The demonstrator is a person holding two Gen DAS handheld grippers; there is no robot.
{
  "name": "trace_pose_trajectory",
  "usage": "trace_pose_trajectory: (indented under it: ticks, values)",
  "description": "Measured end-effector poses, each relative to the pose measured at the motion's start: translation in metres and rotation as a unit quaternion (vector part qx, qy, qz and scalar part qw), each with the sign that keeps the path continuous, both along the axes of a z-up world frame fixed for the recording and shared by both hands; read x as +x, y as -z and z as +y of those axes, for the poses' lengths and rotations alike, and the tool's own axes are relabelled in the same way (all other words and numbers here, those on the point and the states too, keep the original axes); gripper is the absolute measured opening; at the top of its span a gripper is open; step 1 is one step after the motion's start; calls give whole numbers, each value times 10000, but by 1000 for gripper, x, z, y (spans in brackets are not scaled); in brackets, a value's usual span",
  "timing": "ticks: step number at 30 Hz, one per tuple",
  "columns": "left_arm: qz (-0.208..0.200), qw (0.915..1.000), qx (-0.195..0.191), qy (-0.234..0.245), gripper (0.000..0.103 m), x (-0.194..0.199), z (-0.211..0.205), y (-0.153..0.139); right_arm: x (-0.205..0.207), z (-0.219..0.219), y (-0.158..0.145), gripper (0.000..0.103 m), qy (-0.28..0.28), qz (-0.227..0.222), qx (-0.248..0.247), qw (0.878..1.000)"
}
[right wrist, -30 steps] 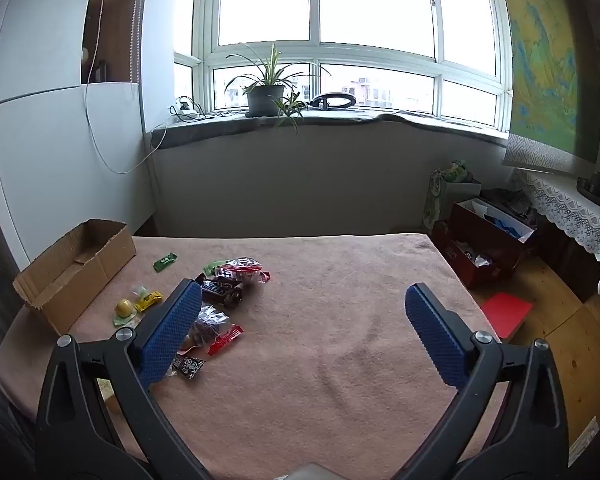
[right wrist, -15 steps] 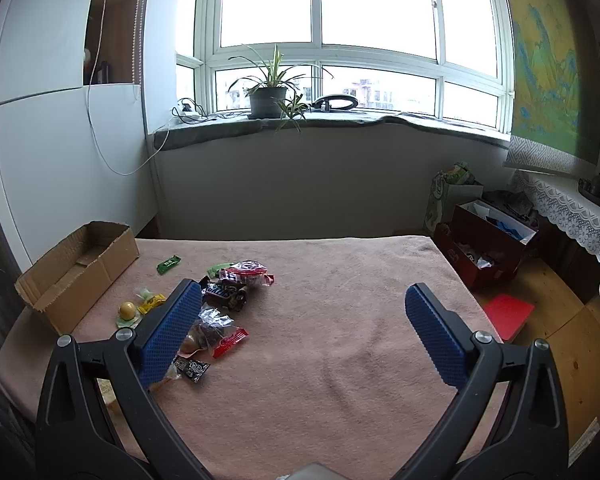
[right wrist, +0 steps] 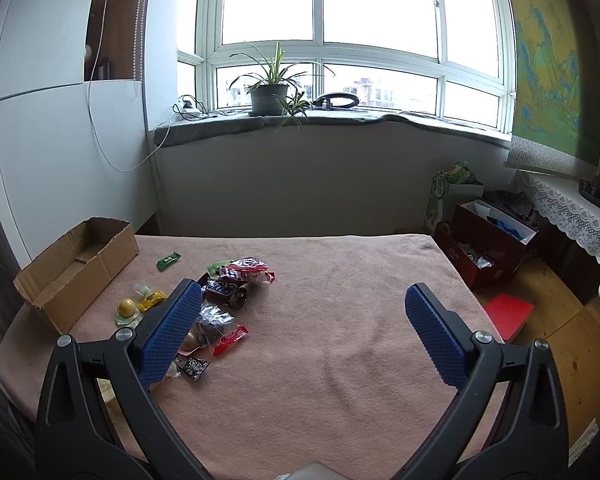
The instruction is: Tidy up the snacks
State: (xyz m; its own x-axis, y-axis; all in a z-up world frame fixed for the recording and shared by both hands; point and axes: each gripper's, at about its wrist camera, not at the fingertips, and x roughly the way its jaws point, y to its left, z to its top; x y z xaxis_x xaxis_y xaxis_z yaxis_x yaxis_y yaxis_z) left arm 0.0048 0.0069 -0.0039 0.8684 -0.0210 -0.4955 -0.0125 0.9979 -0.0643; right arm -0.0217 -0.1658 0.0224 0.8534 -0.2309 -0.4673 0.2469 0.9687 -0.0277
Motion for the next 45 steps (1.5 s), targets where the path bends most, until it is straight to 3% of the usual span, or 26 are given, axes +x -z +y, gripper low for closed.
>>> trace_pose_trajectory:
  ticks: [35, 45]
  values:
    - [171, 9998, -37, 138, 101, 5, -5, 10, 11, 6, 7, 103, 49, 191, 55, 9998]
    - [589, 9967, -335, 444, 101, 13, -8, 33, 16, 15, 19, 103, -125, 389, 182, 9990]
